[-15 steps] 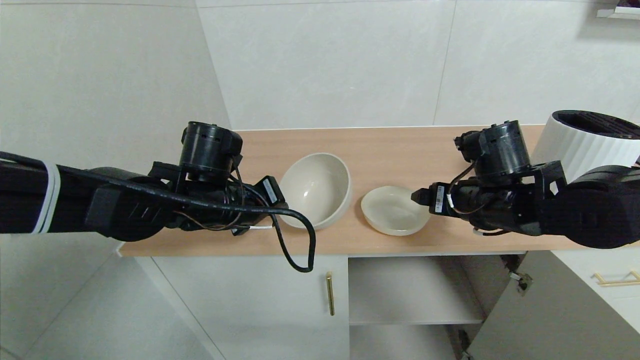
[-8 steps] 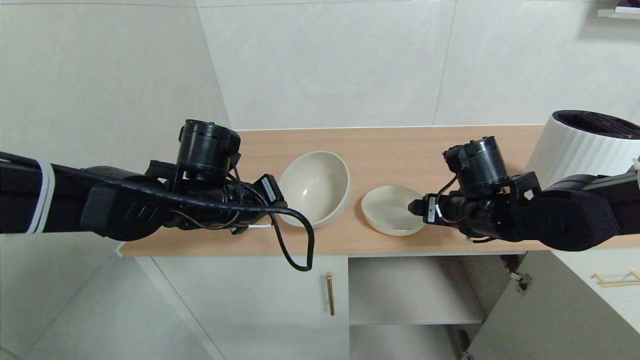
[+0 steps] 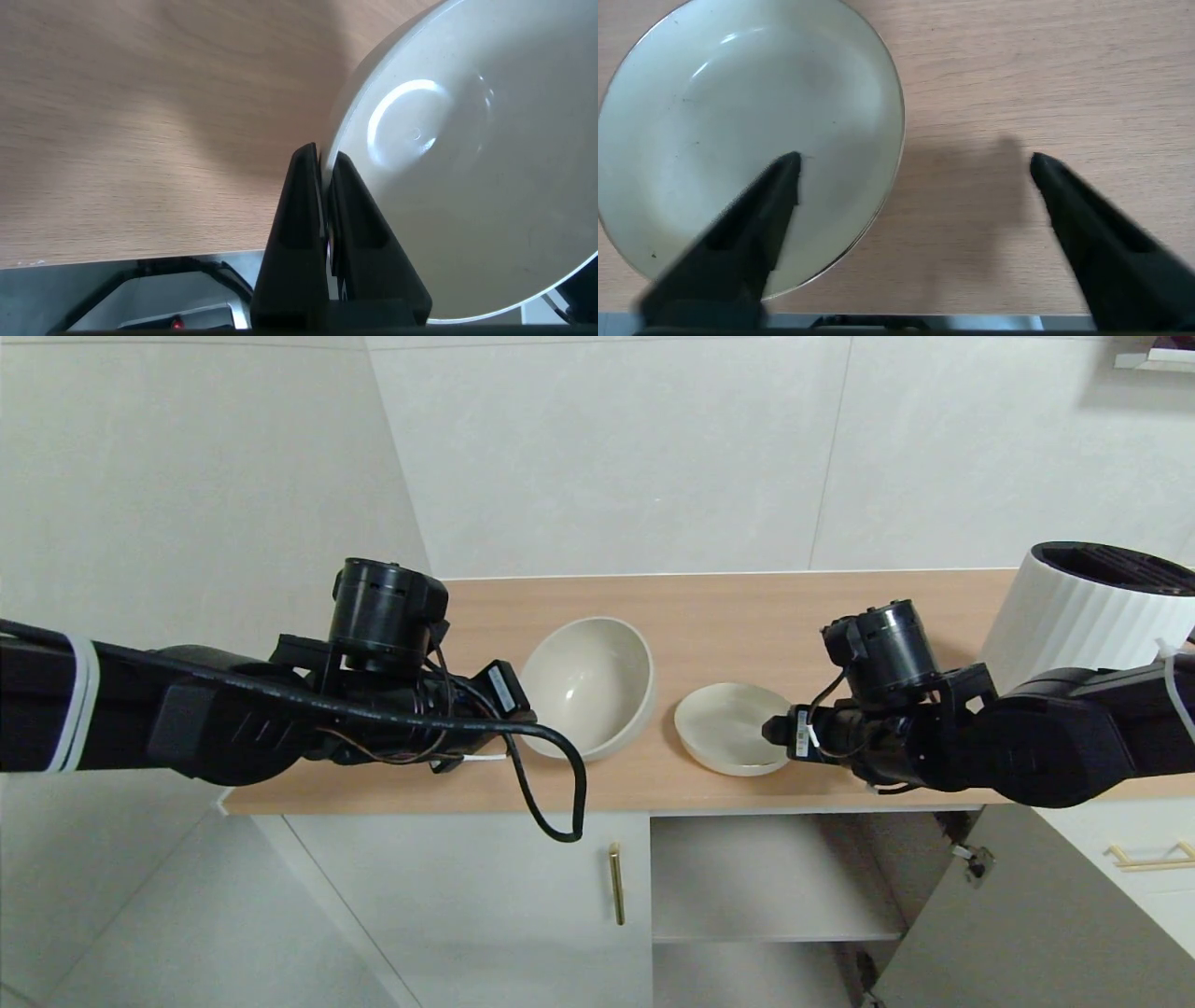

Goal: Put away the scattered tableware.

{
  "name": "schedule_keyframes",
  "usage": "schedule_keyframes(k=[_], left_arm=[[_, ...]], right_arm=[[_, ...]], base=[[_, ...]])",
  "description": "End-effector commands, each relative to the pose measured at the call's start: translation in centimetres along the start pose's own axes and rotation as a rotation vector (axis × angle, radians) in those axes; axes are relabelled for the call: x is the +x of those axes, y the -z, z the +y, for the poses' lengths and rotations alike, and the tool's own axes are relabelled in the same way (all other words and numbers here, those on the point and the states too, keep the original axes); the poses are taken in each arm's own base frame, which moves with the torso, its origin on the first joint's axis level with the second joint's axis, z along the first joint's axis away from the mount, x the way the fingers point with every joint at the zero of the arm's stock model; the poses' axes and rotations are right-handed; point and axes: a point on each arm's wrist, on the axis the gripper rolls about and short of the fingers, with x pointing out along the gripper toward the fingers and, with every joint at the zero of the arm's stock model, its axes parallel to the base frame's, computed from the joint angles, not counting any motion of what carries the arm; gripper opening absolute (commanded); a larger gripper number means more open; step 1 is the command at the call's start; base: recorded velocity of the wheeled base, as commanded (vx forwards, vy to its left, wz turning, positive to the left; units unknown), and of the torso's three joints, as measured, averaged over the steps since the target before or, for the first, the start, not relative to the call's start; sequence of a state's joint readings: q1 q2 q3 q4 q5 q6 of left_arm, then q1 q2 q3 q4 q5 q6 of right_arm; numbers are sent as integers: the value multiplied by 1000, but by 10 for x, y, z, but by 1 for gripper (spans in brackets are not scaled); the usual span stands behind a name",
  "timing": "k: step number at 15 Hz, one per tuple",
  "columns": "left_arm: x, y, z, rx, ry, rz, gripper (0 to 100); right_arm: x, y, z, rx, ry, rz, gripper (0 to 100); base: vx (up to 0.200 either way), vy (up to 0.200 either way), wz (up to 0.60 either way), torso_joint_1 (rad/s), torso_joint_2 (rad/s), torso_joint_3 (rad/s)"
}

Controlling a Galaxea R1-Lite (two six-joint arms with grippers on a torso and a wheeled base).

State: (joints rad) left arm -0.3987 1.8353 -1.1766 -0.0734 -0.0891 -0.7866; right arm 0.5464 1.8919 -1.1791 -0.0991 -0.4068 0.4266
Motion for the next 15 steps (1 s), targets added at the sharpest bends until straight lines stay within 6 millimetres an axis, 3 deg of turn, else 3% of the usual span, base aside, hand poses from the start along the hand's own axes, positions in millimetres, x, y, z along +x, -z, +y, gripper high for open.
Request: schedule_keyframes(k=[1, 10, 15], left_arm=[[-1, 0, 0, 0, 2, -2, 0], [-3, -1, -1, 0, 5, -5, 0], [-32, -1, -5, 15, 39, -29, 0]], right_arm=[[1, 0, 0, 1, 1, 1, 0], [-6, -3, -2, 6, -8, -9, 0], [-62, -15, -20, 7, -126, 30, 0]], base=[[0, 0, 0, 0, 0, 0], [0, 0, 0, 0, 0, 0], [0, 0, 0, 0, 0, 0]])
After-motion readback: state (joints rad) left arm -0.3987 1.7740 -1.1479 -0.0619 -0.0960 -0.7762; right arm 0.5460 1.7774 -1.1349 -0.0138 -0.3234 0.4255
